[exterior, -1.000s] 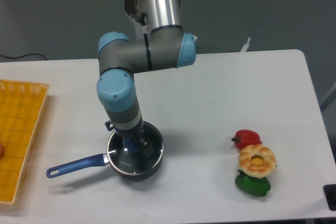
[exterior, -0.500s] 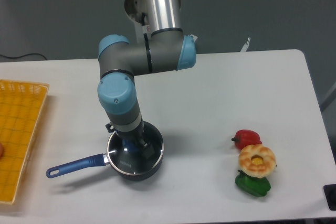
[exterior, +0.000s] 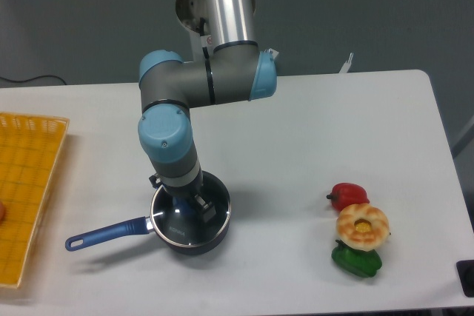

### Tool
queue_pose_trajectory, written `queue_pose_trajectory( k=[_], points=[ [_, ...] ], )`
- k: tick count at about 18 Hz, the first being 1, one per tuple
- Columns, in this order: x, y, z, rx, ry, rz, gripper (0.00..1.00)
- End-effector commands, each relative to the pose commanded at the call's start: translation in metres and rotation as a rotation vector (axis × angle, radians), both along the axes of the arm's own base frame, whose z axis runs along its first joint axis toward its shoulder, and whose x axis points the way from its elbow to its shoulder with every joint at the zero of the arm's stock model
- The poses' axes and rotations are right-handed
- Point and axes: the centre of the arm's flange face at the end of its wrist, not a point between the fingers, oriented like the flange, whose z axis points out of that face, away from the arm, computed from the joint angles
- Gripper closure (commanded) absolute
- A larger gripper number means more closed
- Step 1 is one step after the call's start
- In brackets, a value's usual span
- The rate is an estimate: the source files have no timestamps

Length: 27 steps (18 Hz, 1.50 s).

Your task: Open the lid

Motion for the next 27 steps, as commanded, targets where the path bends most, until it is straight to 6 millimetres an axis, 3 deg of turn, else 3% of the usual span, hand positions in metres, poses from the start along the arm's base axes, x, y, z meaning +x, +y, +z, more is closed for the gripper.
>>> queue_pose_trajectory(
  k=[7, 17, 27],
  points=[
    [0.000, 0.000, 0.000, 0.000, 0.000, 0.000, 0.33],
    [0.000, -0.002, 0.005, 0.005, 0.004, 0.002, 0.36],
    [-0.003, -0.014, 0.028, 0.022, 0.019, 0.012, 0.36]
  ],
)
